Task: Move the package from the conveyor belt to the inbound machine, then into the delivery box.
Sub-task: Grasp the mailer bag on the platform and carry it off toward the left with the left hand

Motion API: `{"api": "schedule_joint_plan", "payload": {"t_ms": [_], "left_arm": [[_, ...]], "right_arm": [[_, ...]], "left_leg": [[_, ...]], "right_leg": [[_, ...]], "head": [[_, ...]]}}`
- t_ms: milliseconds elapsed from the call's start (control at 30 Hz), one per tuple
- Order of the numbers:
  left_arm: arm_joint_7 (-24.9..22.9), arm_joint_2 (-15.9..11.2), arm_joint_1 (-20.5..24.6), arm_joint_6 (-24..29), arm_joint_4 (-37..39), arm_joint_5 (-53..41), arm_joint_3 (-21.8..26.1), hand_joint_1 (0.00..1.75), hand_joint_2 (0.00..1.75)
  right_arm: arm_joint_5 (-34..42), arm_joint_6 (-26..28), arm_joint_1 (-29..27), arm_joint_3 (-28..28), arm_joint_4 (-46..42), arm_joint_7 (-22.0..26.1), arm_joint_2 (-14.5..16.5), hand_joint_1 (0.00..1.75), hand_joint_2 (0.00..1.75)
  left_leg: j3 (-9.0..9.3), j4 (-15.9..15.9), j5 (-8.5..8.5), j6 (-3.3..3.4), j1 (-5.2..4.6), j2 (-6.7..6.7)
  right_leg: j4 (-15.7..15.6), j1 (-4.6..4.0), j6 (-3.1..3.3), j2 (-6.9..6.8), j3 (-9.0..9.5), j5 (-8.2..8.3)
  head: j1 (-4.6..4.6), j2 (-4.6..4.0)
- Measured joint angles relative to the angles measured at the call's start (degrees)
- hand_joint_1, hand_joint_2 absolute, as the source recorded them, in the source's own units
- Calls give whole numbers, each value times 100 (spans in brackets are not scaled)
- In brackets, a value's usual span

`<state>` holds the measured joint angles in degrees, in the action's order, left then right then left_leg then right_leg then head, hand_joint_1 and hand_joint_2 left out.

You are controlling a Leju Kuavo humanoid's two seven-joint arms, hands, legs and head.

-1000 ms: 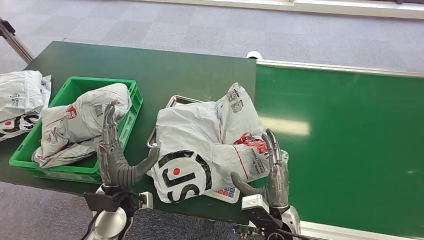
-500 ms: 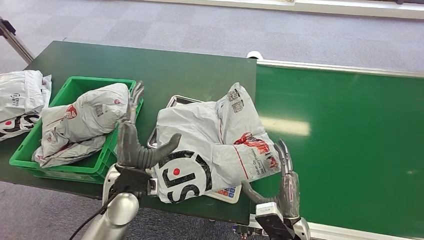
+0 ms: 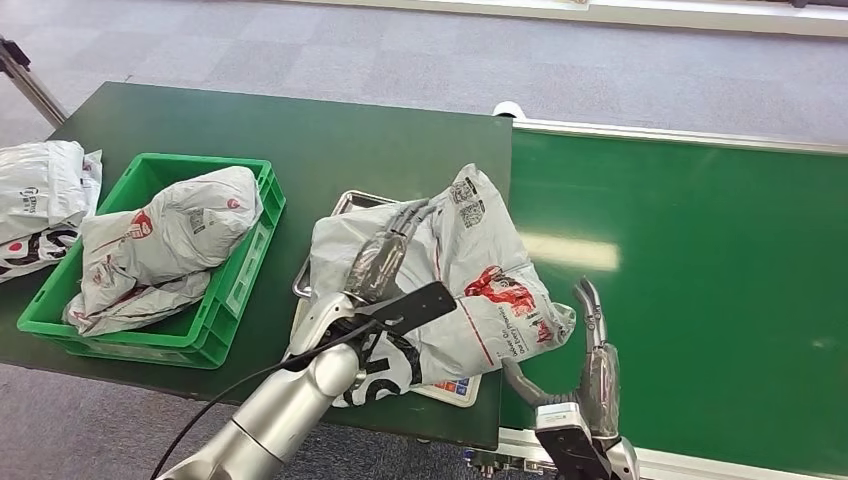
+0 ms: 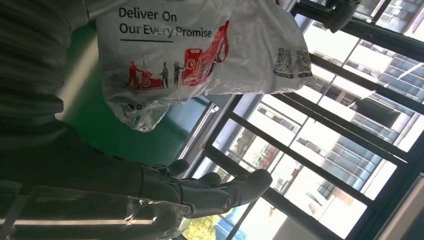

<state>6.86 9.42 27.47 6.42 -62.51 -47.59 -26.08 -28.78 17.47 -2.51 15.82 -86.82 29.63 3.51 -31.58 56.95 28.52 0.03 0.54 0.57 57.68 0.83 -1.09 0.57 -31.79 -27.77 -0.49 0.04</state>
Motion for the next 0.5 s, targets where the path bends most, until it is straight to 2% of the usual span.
{"api": "schedule_joint_plan", "payload": {"t_ms": [200,233,333,367,500], "left_arm": [[241,258,186,-209,1026,98,-146,0,175],[259,283,211,-220,1130,105,-156,25,175],[333,339,289,-341,1380,178,-176,155,175],[372,357,307,-403,1453,221,-183,173,175],[533,414,368,-606,1713,414,-222,175,175]], "right_arm": [[29,-1,74,-56,8,-48,-2,0,175],[34,-1,79,-61,14,-51,-3,0,175],[39,4,88,-71,43,-52,-4,0,175],[39,7,89,-72,57,-53,-3,0,175],[38,12,133,-72,142,-57,3,0,175]], "left_leg": [[0,0,0,0,-1,2],[0,0,0,0,-1,2],[0,0,0,0,-1,3],[0,0,0,0,0,3],[1,0,0,0,0,4]], "right_leg": [[0,1,0,-1,2,0],[0,1,0,-1,3,0],[0,1,0,-2,4,0],[0,1,0,-2,5,0],[0,1,0,-4,9,0]], "head": [[2,0],[2,0],[1,0],[1,0],[1,0]]}}
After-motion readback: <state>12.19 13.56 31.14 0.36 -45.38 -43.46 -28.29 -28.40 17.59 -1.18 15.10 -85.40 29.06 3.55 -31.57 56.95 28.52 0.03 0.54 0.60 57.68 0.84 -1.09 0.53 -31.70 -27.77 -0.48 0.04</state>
